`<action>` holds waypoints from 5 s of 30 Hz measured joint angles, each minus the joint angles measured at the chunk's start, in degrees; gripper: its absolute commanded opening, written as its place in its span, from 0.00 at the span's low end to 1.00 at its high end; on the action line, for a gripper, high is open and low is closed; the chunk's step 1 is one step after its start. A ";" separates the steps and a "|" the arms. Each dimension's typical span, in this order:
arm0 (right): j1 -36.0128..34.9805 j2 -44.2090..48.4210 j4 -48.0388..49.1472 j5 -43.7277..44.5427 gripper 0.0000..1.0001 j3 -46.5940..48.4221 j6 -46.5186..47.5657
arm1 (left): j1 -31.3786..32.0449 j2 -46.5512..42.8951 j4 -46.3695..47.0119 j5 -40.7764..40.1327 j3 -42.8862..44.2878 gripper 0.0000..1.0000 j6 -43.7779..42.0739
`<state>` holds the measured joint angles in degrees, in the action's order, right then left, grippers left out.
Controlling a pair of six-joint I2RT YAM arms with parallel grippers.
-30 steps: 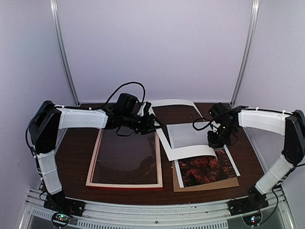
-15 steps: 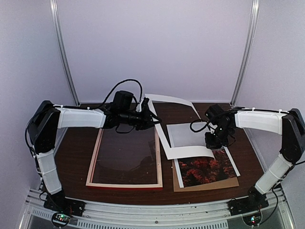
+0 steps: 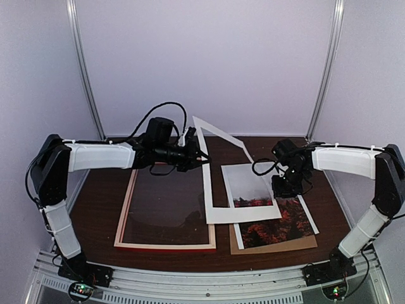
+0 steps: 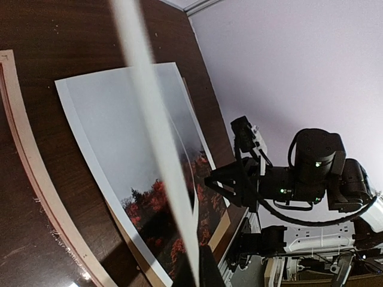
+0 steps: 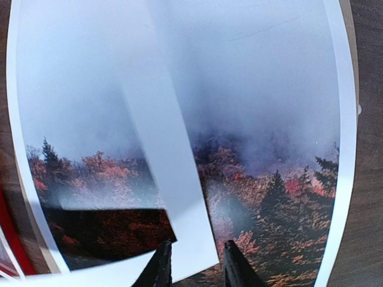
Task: Put the photo into the frame
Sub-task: Pass from the right arm to the left, then place the mat board on the glass panel.
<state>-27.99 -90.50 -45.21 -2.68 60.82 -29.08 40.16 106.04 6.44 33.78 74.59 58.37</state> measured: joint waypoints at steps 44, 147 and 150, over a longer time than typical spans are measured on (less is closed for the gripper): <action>-0.28 5.29 7.19 -7.50 0.71 -0.63 -0.76 | -25.14 -11.26 -64.87 2.99 0.35 0.00 -41.22; -0.28 0.70 10.08 -7.96 0.78 -2.23 -0.85 | -26.29 -7.41 -59.01 -17.22 -2.75 0.66 -38.21; -0.28 0.70 9.46 -6.54 0.80 -2.21 -0.68 | -26.29 -9.07 -59.95 -21.53 -2.67 0.71 -38.49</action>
<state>-28.27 -89.80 -35.75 -9.21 58.61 -29.76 13.87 96.97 -53.52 12.25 71.92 19.88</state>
